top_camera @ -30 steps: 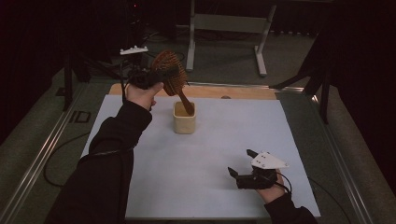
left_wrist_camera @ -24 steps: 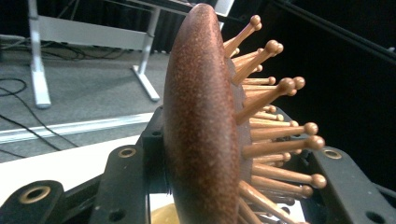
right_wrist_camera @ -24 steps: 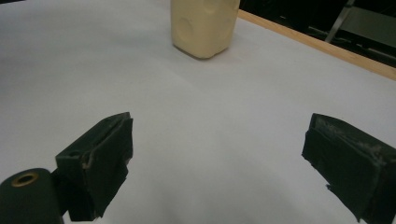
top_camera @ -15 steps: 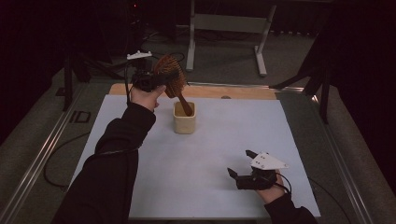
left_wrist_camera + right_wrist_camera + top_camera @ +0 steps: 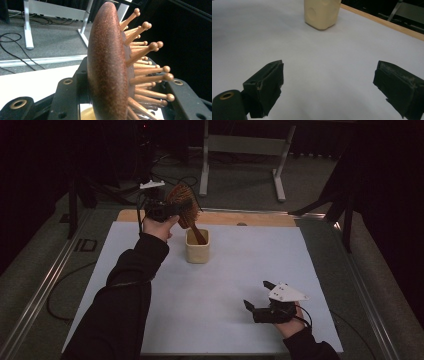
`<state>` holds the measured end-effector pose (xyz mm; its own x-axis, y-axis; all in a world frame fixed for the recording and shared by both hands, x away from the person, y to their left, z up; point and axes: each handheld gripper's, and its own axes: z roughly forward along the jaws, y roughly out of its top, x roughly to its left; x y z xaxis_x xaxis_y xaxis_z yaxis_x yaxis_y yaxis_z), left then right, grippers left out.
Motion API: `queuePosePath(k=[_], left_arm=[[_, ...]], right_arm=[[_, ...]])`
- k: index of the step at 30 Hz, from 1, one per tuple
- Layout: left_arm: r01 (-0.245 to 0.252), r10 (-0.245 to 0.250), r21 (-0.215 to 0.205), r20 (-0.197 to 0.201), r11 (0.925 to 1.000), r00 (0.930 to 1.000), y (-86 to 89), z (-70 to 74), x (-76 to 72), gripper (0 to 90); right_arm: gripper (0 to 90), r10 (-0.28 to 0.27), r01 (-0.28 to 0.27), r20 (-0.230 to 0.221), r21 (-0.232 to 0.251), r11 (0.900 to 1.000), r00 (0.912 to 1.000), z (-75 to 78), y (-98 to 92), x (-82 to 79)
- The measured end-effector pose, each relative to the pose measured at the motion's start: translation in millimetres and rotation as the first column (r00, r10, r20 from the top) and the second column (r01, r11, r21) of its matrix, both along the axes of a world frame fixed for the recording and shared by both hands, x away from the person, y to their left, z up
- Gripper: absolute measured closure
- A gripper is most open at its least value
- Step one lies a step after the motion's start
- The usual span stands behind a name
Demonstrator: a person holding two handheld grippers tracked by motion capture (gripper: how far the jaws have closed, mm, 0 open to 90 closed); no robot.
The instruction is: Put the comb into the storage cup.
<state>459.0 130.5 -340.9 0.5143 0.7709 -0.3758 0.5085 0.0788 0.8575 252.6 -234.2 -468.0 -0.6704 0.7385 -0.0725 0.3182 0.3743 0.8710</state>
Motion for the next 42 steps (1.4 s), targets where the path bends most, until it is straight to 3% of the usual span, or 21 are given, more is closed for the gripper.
queuePosePath(k=[42], left_arm=[[0.029,-0.031,-0.02,-0.075,0.9994,0.9967,-2.0,-45.1,16.5,51.9]], right_arm=[[9.0,-0.004,0.004,-0.009,0.004,1.0,1.0,-0.9,-2.4,0.3]])
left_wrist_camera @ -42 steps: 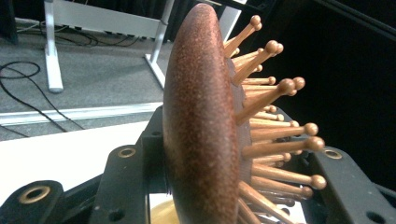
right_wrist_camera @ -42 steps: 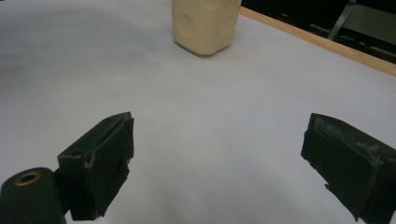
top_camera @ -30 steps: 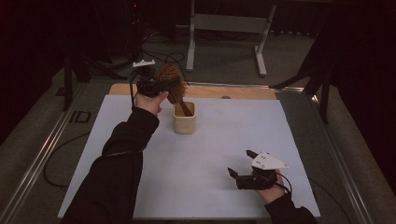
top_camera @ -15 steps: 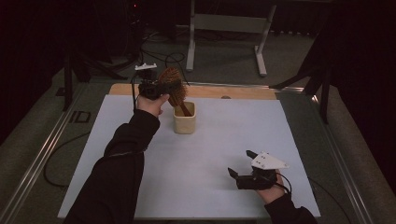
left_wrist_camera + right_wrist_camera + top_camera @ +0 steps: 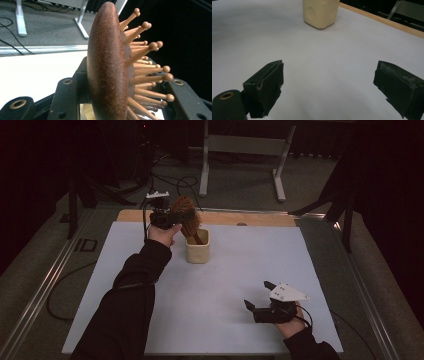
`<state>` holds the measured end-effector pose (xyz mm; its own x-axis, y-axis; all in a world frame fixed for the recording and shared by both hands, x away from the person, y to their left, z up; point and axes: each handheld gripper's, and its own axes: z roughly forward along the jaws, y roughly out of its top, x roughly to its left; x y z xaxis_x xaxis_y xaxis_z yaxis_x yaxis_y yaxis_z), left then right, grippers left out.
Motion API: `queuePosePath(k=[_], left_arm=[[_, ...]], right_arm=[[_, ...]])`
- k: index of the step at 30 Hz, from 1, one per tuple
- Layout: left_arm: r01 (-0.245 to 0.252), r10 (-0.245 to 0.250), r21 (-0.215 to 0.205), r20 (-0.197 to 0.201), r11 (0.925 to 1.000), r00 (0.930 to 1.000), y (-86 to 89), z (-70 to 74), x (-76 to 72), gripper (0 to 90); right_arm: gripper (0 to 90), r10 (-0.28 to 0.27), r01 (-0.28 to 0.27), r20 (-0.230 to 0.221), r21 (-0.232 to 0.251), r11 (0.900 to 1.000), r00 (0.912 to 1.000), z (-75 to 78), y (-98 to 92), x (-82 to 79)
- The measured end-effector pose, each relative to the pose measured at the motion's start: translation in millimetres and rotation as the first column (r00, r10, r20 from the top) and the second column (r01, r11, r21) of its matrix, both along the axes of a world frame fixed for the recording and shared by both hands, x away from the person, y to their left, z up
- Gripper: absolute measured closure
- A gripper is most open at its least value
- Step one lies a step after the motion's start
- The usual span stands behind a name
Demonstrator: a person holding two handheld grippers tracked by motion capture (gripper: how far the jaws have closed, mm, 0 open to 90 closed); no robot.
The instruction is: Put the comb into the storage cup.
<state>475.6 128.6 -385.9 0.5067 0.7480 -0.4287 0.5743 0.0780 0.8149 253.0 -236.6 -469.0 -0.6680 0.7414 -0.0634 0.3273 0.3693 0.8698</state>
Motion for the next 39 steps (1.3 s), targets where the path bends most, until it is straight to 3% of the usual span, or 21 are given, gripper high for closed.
queuePosePath(k=[19,29,34,39], left_arm=[[0.02,-0.02,-0.005,-0.033,0.9998,0.9993,1.4,-15.2,5.0,50.8],[0.032,-0.032,-0.001,-0.026,0.9995,0.9991,2.8,-17.6,5.2,49.5],[0.03,-0.029,0.043,-0.006,0.9987,0.9995,0.9,-17.8,3.8,44.5],[0.033,-0.032,0.05,-0.017,0.9982,0.9993,3.2,-17.7,5.2,34.8]], right_arm=[[9.0,-0.001,0.001,-0.005,0.001,1.0,1.0,-0.3,0.0,0.0],[9.0,-0.002,0.002,-0.006,-0.002,1.0,1.0,-0.6,0.5,0.1],[9.0,-0.001,0.001,-0.009,0.002,1.0,1.0,-0.6,0.5,-0.1],[9.0,-0.002,0.002,-0.007,0.0,1.0,1.0,-0.7,0.8,-0.2]])
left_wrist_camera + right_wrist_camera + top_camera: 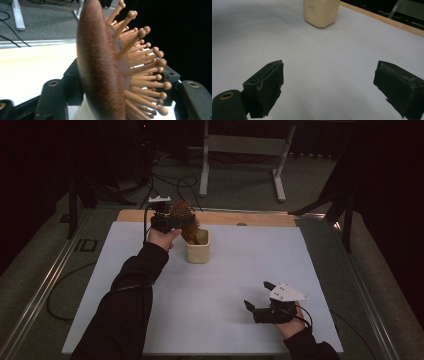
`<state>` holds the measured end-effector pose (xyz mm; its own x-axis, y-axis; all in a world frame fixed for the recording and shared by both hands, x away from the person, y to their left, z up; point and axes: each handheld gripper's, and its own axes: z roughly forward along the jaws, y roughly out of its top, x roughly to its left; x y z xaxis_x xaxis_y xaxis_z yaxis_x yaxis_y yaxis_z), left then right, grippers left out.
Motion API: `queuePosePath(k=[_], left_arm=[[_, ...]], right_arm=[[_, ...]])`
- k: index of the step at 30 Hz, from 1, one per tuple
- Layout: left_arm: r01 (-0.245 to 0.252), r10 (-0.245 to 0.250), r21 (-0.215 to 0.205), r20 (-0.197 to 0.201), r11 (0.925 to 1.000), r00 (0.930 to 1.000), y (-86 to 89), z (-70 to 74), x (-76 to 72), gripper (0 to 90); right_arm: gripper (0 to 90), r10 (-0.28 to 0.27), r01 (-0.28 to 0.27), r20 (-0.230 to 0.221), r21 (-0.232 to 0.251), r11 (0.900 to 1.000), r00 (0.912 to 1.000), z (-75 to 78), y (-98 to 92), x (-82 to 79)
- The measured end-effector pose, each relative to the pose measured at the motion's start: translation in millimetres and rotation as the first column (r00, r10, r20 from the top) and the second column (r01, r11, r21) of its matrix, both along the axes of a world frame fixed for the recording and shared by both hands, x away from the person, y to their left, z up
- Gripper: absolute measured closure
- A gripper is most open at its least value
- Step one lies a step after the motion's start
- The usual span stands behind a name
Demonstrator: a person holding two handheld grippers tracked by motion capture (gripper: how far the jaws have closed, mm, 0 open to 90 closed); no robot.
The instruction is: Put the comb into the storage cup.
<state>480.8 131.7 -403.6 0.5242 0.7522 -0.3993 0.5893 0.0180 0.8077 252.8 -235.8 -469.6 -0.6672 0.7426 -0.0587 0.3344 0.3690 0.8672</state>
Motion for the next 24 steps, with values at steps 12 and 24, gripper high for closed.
queuePosePath(k=[12,24], left_arm=[[0.046,-0.046,0.013,0.019,0.9989,0.9988,7.2,3.3,-4.6,12.8],[0.092,-0.096,0.072,0.058,0.9931,0.9937,10.0,6.3,-12.6,0.0]], right_arm=[[9.0,0.0,0.0,0.001,-0.001,1.0,1.0,0.2,0.3,0.1],[9.0,0.0,0.0,0.003,0.0,1.0,1.0,0.8,0.4,0.4]])
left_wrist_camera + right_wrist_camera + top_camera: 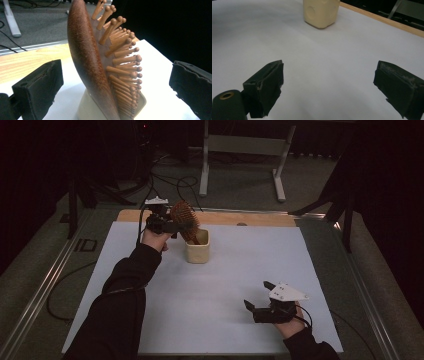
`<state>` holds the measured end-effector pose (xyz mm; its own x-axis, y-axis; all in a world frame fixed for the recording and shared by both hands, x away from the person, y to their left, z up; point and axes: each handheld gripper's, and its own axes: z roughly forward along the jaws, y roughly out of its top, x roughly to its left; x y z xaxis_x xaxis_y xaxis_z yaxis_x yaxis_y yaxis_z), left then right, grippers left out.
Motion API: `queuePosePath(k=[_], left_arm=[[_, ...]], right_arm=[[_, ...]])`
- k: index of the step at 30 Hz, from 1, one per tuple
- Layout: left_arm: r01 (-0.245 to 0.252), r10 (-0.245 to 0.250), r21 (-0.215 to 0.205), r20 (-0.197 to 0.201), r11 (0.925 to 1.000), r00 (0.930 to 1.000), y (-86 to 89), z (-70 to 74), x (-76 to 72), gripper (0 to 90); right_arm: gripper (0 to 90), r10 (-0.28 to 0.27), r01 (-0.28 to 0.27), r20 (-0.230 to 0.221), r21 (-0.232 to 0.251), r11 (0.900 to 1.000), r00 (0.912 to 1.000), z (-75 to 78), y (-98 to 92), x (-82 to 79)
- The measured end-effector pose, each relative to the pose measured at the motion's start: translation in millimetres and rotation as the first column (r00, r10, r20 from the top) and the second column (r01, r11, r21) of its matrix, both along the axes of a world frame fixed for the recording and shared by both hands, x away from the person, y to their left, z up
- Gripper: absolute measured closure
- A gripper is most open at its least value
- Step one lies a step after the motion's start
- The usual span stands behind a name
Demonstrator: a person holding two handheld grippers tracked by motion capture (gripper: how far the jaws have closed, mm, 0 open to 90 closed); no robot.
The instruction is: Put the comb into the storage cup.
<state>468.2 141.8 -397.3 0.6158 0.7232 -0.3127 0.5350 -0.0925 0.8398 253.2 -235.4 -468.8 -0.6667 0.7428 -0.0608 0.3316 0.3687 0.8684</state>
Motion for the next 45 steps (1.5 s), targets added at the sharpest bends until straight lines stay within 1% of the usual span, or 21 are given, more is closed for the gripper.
queuePosePath(k=[3,5,11,14,17,23,25,27,29,31,34,36,39,45], left_arm=[[-0.003,0.003,0.012,0.014,0.9999,0.9999,1.0,0.4,-0.8,0.0],[-0.002,0.002,0.028,0.023,0.9996,0.9997,0.7,0.4,-1.0,0.0],[0.012,-0.014,0.068,0.039,0.9976,0.9991,1.1,3.1,-2.6,0.0],[0.016,-0.02,0.087,0.046,0.9961,0.9987,2.9,5.1,-3.2,0.0],[0.015,-0.022,0.103,0.071,0.9946,0.9972,6.7,7.4,-4.9,0.0],[0.027,-0.038,0.107,0.099,0.9939,0.9944,11.2,10.4,-10.3,0.0],[0.033,-0.044,0.106,0.108,0.9939,0.9932,11.4,10.1,-11.8,0.0],[0.048,-0.06,0.107,0.114,0.9931,0.9917,11.5,9.3,-13.1,0.0],[0.057,-0.07,0.116,0.111,0.9916,0.9914,11.7,8.7,-14.8,0.0],[0.062,-0.076,0.119,0.115,0.9909,0.9904,13.1,8.6,-17.6,0.0],[0.067,-0.081,0.111,0.123,0.9915,0.9892,17.1,9.6,-21.0,0.0],[0.068,-0.082,0.114,0.128,0.9912,0.9883,19.5,10.9,-23.1,0.0],[0.075,-0.088,0.1,0.129,0.9922,0.9877,22.1,13.3,-25.7,0.0],[0.089,-0.101,0.096,0.132,0.9914,0.9861,23.5,15.2,-29.6,0.0]], right_arm=[[9.0,-0.001,0.001,0.001,0.001,1.0,1.0,0.1,-0.2,0.1],[9.0,-0.002,0.002,-0.001,0.003,1.0,1.0,0.2,-0.9,-0.2],[9.0,-0.005,0.005,-0.001,0.024,1.0,1.0,-1.2,-2.9,1.4],[9.0,-0.004,0.004,-0.006,0.025,1.0,1.0,-2.5,-4.4,2.8],[9.0,-0.002,0.002,-0.011,0.028,1.0,0.9999,-4.1,-4.4,3.5],[9.0,0.01,-0.009,-0.016,0.032,0.999,0.9998,-5.2,-2.9,4.0],[9.0,0.015,-0.014,-0.015,0.025,1.0,0.9998,-5.2,-2.6,4.3],[9.0,0.022,-0.021,-0.014,0.025,0.999,0.9997,-5.6,-2.0,4.3],[9.0,0.017,-0.016,-0.02,0.022,1.0,0.9997,-5.9,-0.9,3.3],[8.9,0.025,-0.024,-0.022,0.022,0.999,0.9995,-6.4,-0.9,3.7],[8.9,0.029,-0.028,-0.023,0.021,0.999,0.9993,-6.0,-0.5,3.8],[9.0,0.032,-0.031,-0.02,0.019,0.999,0.9993,-5.2,0.0,3.5],[9.0,0.028,-0.028,-0.019,0.019,0.999,0.9994,-4.3,0.7,3.1],[9.0,0.031,-0.031,-0.017,0.014,0.999,0.9994,-3.7,1.2,2.9]])
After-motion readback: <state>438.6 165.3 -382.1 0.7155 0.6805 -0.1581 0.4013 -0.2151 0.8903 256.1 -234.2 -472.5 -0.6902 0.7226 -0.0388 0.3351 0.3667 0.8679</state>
